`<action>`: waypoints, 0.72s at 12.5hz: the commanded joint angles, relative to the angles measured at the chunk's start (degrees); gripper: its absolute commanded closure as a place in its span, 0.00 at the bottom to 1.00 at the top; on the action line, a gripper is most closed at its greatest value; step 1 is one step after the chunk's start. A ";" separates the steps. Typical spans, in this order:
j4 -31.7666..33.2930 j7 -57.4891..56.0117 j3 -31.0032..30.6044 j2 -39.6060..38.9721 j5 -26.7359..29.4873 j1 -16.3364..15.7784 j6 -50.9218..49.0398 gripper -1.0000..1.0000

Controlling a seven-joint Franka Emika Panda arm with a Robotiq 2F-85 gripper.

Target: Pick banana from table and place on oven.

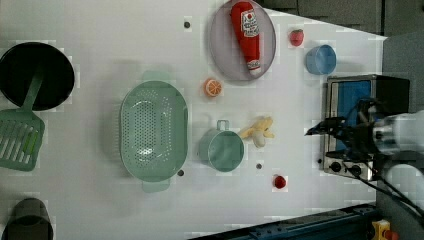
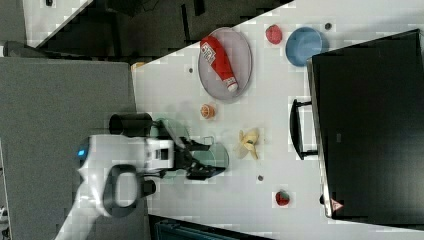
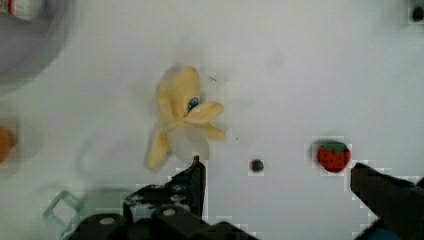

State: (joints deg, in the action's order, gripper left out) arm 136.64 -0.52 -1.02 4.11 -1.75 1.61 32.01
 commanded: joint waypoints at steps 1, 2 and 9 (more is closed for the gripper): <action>-1.46 1.16 -0.29 -1.99 0.22 -0.39 5.47 0.00; -0.99 1.17 -0.55 -4.34 0.22 -0.48 7.89 0.00; 1.91 6.66 -2.45 -17.02 0.29 -1.01 24.31 0.00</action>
State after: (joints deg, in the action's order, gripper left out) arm 137.64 1.76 -2.48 -12.70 -0.94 1.56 54.53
